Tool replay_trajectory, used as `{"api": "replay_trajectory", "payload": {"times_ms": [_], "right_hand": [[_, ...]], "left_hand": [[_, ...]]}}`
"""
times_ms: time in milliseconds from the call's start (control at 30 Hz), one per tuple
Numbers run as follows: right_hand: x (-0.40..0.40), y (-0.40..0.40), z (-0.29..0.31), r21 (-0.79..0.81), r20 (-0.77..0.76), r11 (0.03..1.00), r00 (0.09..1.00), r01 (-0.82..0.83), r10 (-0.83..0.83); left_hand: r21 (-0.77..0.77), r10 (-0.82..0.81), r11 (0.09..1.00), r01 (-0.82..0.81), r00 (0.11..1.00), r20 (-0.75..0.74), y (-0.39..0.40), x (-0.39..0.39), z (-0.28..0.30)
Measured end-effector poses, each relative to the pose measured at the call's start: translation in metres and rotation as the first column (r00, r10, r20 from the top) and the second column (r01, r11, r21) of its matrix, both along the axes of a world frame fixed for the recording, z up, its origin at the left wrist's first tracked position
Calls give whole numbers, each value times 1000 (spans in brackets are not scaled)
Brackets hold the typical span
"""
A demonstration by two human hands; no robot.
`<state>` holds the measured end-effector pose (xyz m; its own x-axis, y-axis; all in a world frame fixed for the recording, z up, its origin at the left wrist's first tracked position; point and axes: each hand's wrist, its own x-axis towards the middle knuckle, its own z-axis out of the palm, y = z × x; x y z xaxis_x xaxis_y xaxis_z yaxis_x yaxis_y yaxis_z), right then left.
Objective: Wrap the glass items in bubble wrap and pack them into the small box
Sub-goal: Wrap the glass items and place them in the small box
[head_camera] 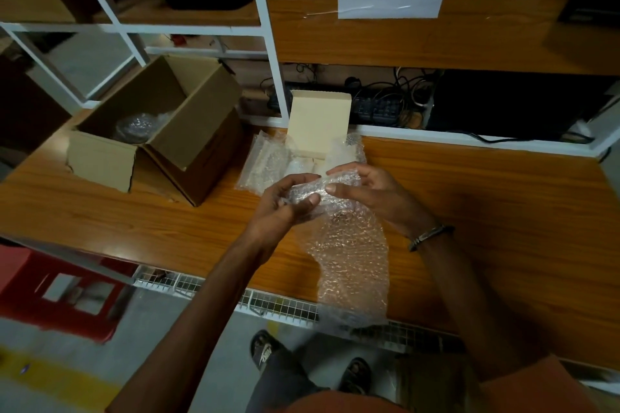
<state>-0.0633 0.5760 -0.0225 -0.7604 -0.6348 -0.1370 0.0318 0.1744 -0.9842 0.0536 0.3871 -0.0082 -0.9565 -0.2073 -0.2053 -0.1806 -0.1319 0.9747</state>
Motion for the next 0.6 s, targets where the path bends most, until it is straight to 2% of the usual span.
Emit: {"api": "replay_trajectory", "payload": {"times_ms": [200,367,500,600], "right_hand": [[14,-19,-4,-128,-102,987,988,100,-114],[15,-27,-2,-105,-302,988,943,110,-138],[10,-26,4,-176,-218,980,967,96,-134],[4,-24,6,-205,-180,972,972,112,-150]], "left_hand": [[-56,79,995,-83,994,-71,6,-1,8],[-159,94,980,-121,981,-167,5,-2,8],[-264,64,957,-117,977,-201,3,-6,9],[-255,14,965,-62,983,-185,-1,-7,7]]}}
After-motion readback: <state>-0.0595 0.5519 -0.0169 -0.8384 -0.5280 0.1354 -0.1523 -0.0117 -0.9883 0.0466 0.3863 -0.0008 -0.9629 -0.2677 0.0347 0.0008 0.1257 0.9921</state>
